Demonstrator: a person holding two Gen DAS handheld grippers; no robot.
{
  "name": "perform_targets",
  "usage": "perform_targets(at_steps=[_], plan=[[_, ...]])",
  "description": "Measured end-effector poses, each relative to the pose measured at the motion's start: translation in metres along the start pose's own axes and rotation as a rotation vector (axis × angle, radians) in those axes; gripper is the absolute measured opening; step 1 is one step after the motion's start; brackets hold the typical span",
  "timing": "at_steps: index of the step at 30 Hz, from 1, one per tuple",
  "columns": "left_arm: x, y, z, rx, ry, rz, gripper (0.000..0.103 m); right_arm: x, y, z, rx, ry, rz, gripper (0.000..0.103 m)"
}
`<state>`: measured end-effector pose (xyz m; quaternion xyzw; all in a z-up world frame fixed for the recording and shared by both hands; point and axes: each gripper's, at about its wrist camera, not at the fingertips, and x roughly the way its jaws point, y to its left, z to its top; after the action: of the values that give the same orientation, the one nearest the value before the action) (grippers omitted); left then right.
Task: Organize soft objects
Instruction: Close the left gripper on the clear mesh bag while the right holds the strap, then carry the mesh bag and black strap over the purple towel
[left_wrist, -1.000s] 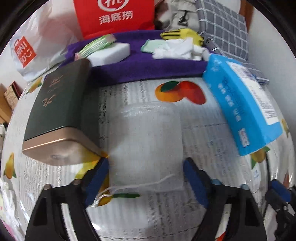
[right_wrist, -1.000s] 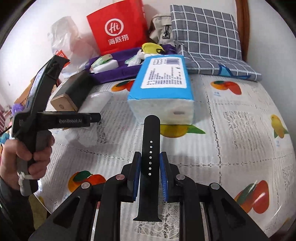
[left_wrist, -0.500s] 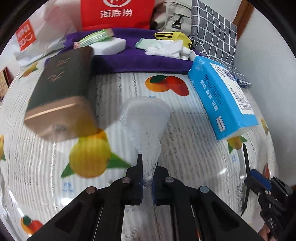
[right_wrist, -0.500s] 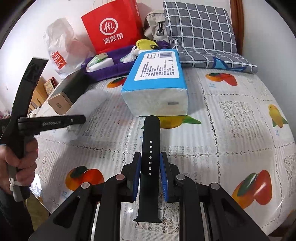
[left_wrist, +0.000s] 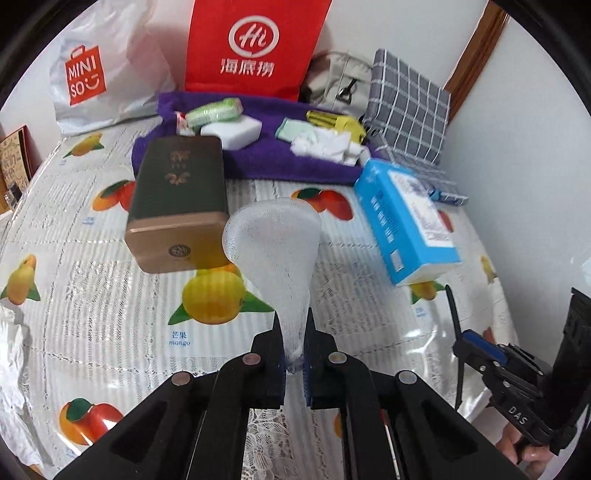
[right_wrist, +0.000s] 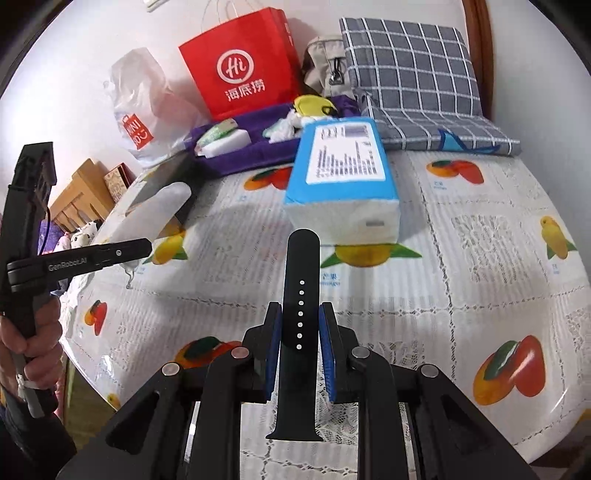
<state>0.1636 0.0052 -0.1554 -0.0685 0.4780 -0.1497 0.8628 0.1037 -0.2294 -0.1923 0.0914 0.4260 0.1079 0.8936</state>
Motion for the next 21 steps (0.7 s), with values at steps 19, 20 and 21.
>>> perform_targets(at_steps=[19, 20, 21], plan=[[-0.04, 0.017, 0.033, -0.038, -0.099, -0.002, 0.007, -0.021, 0.016, 0.045, -0.027, -0.054, 0.022, 0.02], [-0.041, 0.018, 0.035, -0.038, -0.103, 0.0, 0.007, -0.022, 0.017, 0.05, -0.031, -0.057, 0.027, 0.02], [-0.042, 0.019, 0.04, -0.037, -0.109, 0.003, 0.007, -0.022, 0.018, 0.052, -0.035, -0.059, 0.03, 0.02]])
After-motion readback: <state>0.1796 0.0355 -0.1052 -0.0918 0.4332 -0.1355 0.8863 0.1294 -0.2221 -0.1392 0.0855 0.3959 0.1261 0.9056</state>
